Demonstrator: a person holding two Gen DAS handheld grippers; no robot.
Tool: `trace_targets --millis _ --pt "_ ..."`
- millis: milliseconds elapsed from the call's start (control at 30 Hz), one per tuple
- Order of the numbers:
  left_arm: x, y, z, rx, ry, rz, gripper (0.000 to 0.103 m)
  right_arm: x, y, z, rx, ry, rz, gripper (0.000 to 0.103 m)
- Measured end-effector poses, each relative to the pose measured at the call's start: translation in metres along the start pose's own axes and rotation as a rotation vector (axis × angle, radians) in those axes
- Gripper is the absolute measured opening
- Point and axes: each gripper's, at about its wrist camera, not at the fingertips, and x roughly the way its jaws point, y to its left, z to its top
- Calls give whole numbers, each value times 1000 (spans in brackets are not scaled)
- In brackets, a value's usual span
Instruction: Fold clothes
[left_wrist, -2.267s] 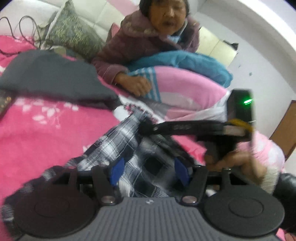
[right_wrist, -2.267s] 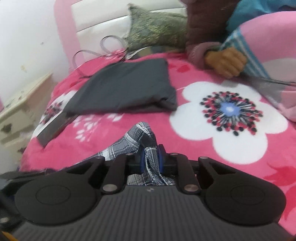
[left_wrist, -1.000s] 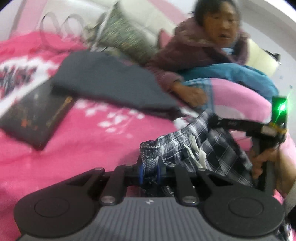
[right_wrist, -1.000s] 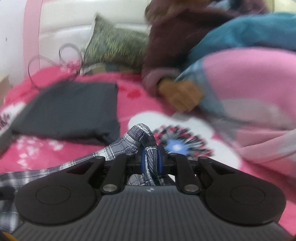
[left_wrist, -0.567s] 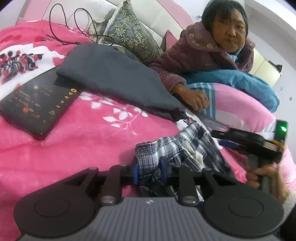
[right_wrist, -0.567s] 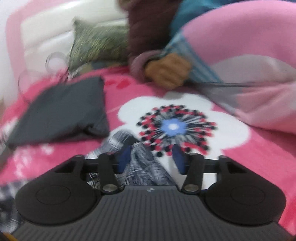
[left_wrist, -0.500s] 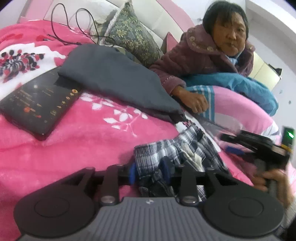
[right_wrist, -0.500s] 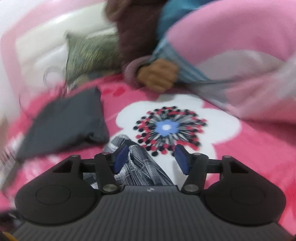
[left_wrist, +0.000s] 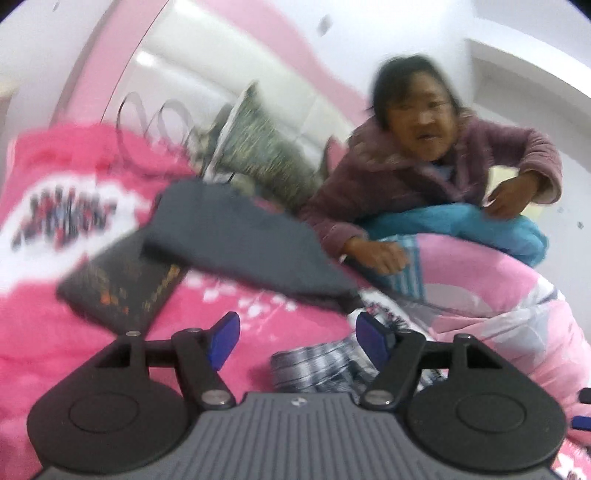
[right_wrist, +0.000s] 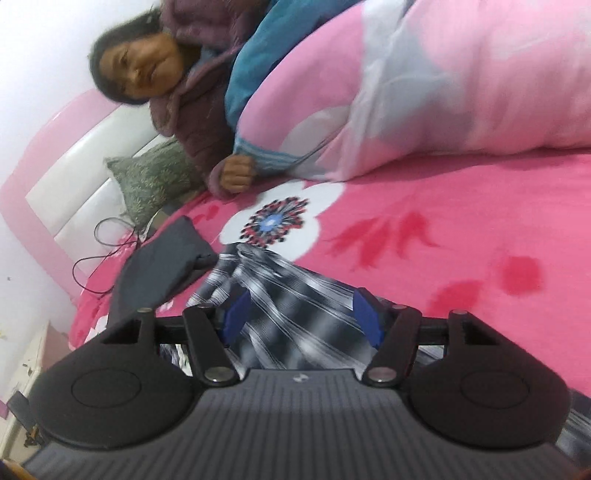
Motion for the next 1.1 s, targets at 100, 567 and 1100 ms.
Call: trace_targets --millis 100,567,1100 --pt "-17 -21 4 34 3 -76 71 -43 -5 -10 -15 -42 -48 61" --pt "53 -153 -53 237 321 -296 68 -110 -65 -38 -121 -65 -238 61" --pt "97 -135 -90 228 432 -196 63 3 -104 -51 -408 161 -374 9"
